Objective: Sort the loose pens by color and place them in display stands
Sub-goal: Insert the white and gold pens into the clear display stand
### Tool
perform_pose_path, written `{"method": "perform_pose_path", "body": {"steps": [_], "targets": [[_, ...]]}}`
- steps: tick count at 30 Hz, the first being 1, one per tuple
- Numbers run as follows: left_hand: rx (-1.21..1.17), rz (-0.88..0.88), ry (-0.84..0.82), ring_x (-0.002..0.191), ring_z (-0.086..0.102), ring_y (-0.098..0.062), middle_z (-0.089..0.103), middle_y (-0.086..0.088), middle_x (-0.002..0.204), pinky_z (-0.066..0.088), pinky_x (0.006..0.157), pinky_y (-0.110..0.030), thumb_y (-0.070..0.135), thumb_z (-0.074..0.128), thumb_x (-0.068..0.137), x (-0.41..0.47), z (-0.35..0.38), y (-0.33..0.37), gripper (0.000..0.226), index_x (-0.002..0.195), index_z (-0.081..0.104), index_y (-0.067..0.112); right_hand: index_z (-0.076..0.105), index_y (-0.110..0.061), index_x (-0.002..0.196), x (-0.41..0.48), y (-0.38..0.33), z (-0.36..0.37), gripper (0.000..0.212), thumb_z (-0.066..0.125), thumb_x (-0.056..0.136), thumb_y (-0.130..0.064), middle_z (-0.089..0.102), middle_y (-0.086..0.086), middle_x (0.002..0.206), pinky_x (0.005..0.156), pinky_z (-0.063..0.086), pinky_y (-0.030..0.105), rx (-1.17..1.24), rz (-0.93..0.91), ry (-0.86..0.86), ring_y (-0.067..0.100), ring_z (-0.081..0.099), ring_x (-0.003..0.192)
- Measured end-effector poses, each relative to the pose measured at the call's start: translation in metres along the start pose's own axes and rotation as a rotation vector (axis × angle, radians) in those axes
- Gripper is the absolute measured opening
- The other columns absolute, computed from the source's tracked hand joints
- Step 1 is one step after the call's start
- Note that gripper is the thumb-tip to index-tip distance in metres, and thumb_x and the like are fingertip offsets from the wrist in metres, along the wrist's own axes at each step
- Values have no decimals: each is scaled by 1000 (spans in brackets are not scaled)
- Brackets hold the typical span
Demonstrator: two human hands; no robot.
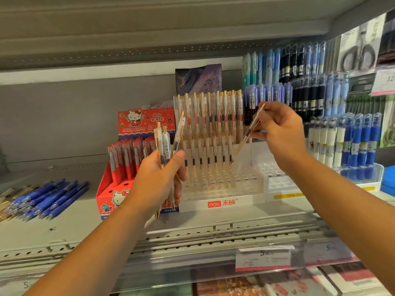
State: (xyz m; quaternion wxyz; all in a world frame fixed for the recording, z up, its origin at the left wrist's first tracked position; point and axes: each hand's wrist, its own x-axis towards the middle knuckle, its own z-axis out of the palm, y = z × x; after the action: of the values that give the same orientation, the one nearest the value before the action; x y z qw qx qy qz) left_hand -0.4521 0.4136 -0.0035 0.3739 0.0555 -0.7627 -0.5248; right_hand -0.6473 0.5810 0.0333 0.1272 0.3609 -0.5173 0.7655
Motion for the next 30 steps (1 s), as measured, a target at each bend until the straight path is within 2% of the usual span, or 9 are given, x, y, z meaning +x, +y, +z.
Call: {"method": "perform_pose_path", "body": {"steps": [3,5,7,12,16,18,21,26,30], "targets": [[9,2,7,36,46,-17,57,-1,54,41,36,-25,33,51,100,-1,1,1,38,83,54,-2,60,-27,102,0,3,-1,20,52,100,-8,65,2,92,67,62,36,-131,-75,14,25,69,81],[4,-1,7,36,46,-17,57,-1,57,41,35,-25,34,51,100,-1,2,1,34,86,53,3,60,-26,107,0,4,-1,19,53,100,-9,65,7,96,65,61,31,-203,-112,-2,27,67,85],[-1,2,-1,38,47,-17,58,-1,60,41,36,-26,33,51,100,-1,2,-1,26,89,52,10,60,-25,110,-1,5,0,20,53,100,-10,65,4,95,64,60,27,-251,-127,-30,23,66,84],[-5,42,-36,41,47,-19,60,-3,65,42,37,-27,30,49,102,-2,3,-2,9,94,53,31,59,-20,118,-2,7,0,22,55,98,-10,65,1,97,68,61,32,-326,-103,-70,22,66,87],[15,52,-39,40,47,-19,61,-2,66,44,37,-28,30,49,102,-2,4,0,13,95,52,40,54,-23,104,-4,8,2,18,59,96,-8,63,3,95,62,60,27,-298,-61,-73,19,68,81],[28,52,-37,40,47,-20,61,-1,66,44,37,-28,27,48,102,-2,4,0,13,96,52,38,55,-25,96,-5,11,2,18,61,95,-8,64,2,92,61,60,26,-361,-55,-96,17,68,76],[23,48,-32,40,47,-21,61,0,65,45,37,-29,23,49,102,-1,4,-1,8,101,53,30,58,-26,93,-5,15,2,18,62,94,-8,66,2,92,62,60,25,-438,-46,-151,16,69,77],[13,29,-35,38,49,-21,62,1,65,44,36,-28,22,52,101,0,5,-4,8,105,58,24,60,-33,89,-5,20,2,33,58,94,0,68,-3,92,57,58,21,-467,9,-232,11,69,77],[42,44,-29,37,50,-20,65,0,68,43,36,-26,22,53,100,1,7,-6,7,102,59,25,60,-34,90,-5,24,0,44,51,90,9,68,-5,87,60,60,30,-556,23,-278,14,67,80]]}}
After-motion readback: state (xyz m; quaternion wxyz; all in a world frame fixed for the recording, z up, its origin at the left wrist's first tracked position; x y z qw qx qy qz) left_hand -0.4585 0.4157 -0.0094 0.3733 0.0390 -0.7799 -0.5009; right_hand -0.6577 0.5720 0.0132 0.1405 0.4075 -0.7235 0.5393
